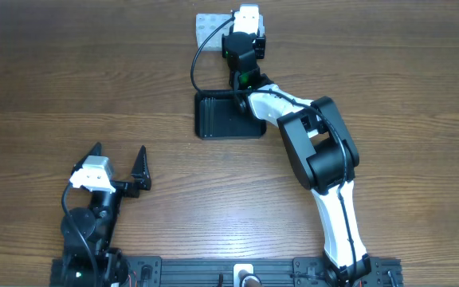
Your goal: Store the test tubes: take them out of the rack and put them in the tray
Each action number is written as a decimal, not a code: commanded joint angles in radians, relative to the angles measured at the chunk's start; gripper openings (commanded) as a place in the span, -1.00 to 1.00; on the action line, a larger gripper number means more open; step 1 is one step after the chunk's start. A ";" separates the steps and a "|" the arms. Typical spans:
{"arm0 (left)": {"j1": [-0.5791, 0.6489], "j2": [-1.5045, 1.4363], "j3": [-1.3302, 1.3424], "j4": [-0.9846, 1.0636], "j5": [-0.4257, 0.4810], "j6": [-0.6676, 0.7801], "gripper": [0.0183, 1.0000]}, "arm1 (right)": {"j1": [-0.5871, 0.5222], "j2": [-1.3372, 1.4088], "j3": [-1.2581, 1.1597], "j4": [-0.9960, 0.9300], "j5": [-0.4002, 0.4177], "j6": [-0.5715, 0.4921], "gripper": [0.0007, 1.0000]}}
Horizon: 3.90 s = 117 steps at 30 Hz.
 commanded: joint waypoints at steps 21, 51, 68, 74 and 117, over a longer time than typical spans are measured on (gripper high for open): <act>0.004 -0.008 -0.004 -0.004 0.009 0.014 0.99 | 0.006 0.014 0.021 0.014 0.026 0.005 -0.78; 0.004 -0.008 -0.004 -0.004 0.009 0.014 1.00 | 0.007 -0.076 0.079 0.010 0.040 -0.036 -0.98; 0.004 -0.008 -0.004 -0.004 0.009 0.014 0.99 | 0.029 -0.225 0.079 -0.092 0.025 -0.027 -0.98; 0.004 -0.008 -0.004 -0.003 0.009 0.014 1.00 | 0.034 -0.301 0.079 -0.198 0.025 0.008 -0.98; 0.004 -0.008 -0.004 -0.003 0.009 0.014 1.00 | 0.113 -0.427 0.009 -1.191 -0.314 0.713 -0.98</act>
